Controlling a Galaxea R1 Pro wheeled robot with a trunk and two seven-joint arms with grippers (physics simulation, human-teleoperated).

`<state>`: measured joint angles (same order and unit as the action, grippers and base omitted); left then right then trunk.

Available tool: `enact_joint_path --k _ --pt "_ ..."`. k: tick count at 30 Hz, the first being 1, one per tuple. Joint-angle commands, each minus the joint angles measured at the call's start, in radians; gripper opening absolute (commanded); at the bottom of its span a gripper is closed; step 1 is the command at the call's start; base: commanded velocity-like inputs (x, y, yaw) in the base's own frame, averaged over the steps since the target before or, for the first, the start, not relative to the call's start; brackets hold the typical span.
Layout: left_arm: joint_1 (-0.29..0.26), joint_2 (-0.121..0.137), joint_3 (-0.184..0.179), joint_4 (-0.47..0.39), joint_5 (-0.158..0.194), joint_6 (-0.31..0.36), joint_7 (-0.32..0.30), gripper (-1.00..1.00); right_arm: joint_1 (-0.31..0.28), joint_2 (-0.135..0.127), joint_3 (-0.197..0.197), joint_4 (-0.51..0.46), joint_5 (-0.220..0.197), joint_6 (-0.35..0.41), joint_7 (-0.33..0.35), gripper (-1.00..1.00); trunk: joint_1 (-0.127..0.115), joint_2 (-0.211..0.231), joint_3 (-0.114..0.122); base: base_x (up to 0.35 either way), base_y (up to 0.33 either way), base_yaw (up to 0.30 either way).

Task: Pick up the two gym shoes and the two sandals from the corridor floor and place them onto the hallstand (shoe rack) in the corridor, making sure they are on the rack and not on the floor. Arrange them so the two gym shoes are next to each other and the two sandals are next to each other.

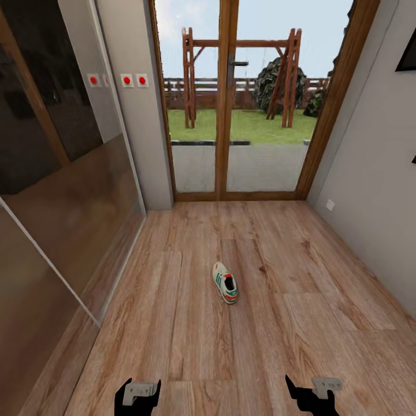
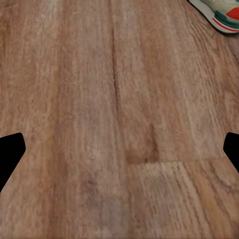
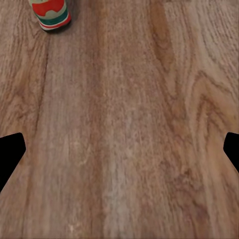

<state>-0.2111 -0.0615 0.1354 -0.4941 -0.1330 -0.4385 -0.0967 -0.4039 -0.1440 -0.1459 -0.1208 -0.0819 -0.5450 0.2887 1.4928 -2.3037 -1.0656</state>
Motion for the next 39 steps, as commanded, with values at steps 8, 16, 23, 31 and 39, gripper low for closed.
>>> enact_joint_path --k 8,16,23,31,39 --pt "-0.001 -0.001 0.009 0.000 -0.010 -0.002 -0.006 1.00 0.000 0.000 -0.004 0.001 -0.009 -0.001 0.010 1.00 0.000 0.000 -0.001 0.224 0.000 0.000" --pt "-0.001 -0.001 0.009 0.000 -0.010 -0.002 -0.006 1.00 0.000 0.000 -0.004 0.001 -0.008 -0.001 0.010 1.00 0.000 0.000 -0.001 0.319 0.000 0.000" --pt "-0.001 -0.001 0.009 0.000 -0.010 -0.002 -0.006 1.00 -0.001 0.001 -0.004 0.001 -0.008 -0.001 0.010 1.00 0.000 0.000 -0.001 0.331 0.000 0.000" --pt "-0.001 -0.001 0.006 0.000 -0.010 -0.002 -0.006 1.00 -0.001 0.001 -0.004 0.001 -0.008 -0.001 0.010 1.00 0.000 0.000 -0.001 0.288 0.000 0.000" --pt "-0.005 -0.001 0.003 -0.019 -0.010 0.004 -0.005 1.00 -0.001 0.004 -0.004 0.001 -0.007 -0.001 0.010 1.00 0.000 0.000 -0.001 0.090 0.000 0.000"
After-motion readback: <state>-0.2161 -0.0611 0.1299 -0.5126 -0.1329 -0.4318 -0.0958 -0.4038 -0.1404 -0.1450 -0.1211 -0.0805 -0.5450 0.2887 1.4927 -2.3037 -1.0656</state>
